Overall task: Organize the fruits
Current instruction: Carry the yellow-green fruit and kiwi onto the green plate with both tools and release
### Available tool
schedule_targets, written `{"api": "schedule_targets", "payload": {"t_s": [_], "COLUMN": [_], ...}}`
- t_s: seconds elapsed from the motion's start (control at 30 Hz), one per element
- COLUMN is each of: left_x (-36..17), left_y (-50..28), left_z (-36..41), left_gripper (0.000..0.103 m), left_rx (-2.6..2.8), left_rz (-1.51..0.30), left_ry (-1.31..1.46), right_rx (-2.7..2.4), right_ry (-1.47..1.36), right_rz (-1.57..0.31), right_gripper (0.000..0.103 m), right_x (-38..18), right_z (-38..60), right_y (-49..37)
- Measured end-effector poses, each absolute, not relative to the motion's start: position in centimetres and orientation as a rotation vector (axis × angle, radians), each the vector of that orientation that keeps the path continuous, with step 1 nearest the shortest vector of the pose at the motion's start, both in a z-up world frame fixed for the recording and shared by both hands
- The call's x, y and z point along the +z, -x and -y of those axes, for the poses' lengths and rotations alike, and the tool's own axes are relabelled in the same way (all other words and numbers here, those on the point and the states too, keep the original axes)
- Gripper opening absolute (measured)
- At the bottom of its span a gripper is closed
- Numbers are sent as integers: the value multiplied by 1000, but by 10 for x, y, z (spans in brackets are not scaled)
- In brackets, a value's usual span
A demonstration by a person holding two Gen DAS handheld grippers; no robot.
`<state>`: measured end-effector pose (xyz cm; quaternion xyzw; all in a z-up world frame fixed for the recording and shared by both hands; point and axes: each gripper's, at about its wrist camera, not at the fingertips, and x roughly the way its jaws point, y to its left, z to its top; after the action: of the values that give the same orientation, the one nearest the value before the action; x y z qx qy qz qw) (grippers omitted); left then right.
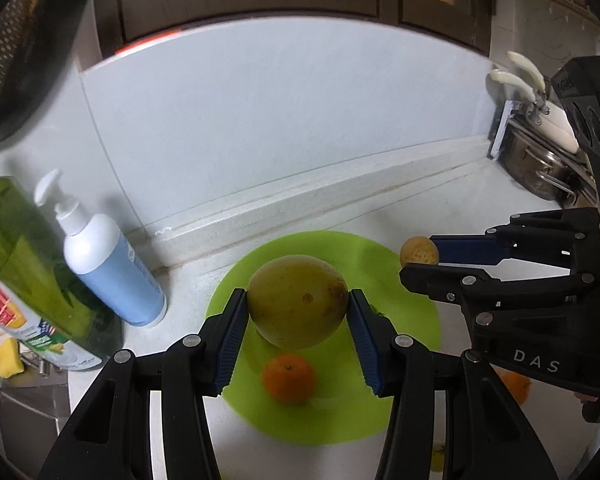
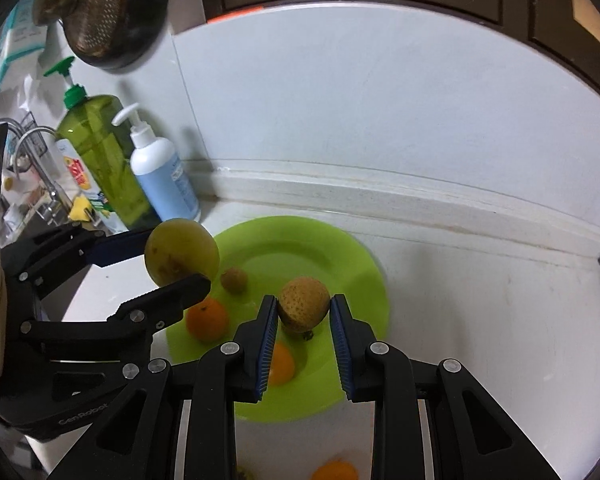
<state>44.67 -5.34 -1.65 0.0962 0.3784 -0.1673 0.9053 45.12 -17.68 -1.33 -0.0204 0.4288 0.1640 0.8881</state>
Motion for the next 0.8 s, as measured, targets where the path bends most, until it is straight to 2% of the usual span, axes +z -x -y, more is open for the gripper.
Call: {"api": "schedule_targets", "payload": {"t_s": [0.8], "left_x": [-71], "left_y": [-521], "left_z": [60], "left_gripper": [50], "left_rx": [-343], "left_rz": [-940], "left_ry": [-214], "right_rx": [364], "right_ry": [44], "right_rz": [-1080], "right_gripper": [28], "right_x": [-80], "right_z": [175], "right_y": [-524]}}
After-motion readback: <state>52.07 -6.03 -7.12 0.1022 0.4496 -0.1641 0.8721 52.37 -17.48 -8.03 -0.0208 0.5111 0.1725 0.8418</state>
